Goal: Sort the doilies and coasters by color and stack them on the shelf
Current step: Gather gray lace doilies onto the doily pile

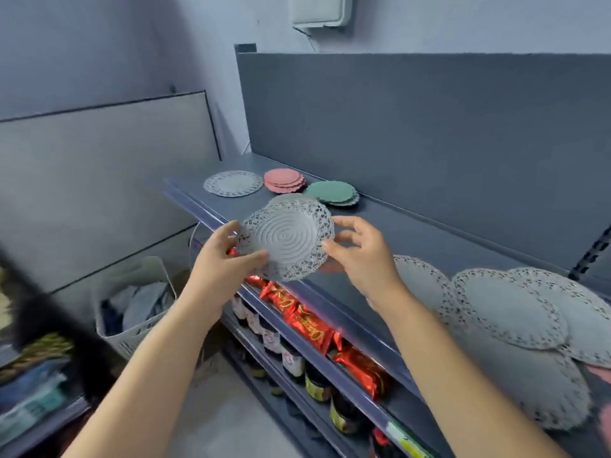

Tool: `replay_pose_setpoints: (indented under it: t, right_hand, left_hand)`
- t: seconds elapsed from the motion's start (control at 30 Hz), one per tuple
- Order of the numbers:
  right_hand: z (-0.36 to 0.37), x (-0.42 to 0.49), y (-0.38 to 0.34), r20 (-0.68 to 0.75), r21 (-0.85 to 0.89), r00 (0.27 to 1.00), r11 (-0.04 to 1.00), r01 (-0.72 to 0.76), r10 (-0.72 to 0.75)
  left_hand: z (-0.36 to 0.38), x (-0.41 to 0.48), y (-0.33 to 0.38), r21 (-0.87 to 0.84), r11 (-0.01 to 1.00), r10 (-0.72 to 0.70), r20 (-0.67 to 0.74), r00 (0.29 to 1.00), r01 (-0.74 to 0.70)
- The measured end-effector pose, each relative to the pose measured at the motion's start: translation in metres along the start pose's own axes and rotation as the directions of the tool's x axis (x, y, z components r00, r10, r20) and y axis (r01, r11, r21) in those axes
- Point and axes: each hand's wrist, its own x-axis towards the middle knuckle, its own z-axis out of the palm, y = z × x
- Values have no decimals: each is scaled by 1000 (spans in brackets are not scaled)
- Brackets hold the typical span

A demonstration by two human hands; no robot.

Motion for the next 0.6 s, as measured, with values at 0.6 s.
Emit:
replay_pose_setpoints:
  t: [0.6]
  right_hand:
    - [201, 170, 41, -76, -166, 996, 984, -58, 46]
  left_hand:
    - [-127, 249, -52, 230, 971, 74, -21, 997, -67]
